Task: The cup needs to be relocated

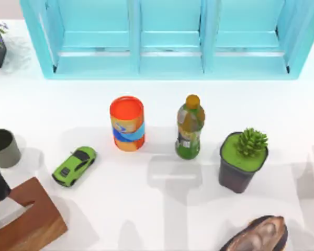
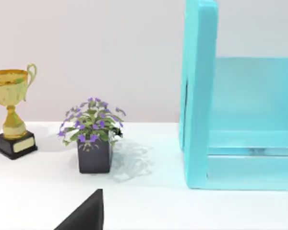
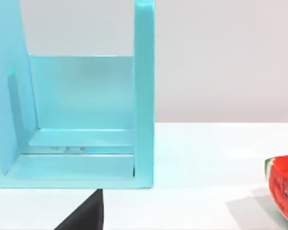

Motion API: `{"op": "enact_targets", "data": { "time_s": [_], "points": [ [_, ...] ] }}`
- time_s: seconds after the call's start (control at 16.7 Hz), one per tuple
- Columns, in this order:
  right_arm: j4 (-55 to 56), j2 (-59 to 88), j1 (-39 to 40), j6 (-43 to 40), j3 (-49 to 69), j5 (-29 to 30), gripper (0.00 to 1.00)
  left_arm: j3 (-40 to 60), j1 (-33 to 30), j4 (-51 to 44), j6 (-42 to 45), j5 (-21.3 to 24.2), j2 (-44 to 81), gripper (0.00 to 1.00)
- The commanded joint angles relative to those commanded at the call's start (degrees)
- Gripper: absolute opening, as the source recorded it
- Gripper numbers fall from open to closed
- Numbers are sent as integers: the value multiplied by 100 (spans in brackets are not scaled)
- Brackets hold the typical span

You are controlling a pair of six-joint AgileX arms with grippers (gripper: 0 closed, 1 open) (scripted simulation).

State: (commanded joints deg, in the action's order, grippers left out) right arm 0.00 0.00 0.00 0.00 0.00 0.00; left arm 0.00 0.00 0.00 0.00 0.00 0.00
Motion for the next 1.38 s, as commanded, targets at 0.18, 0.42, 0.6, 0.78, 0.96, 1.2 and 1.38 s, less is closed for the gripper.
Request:
{"op": "enact_targets", "data": {
  "time_s": [0.18,0.42,0.6,0.78,0.96,1.2,1.38],
  "points": [
    [0,0,0,0,0,0,100,62,-5,-57,-3,3,62,100],
    [0,0,0,0,0,0,100,908,-41,-786,-38,17,917,100],
    [0,0,0,0,0,0,100,2091,-77,-1740,-65,13,2196,100],
    [0,0,0,0,0,0,100,3487,-121,-2896,-76,-5,3930,100],
    [0,0,0,0,0,0,100,4925,-168,-4110,-82,-31,5868,100],
    [0,0,0,0,0,0,100,6693,-230,-5590,-106,-49,8234,100],
    [0,0,0,0,0,0,100,7780,-268,-6456,-134,-35,9540,100]
  ]
}}
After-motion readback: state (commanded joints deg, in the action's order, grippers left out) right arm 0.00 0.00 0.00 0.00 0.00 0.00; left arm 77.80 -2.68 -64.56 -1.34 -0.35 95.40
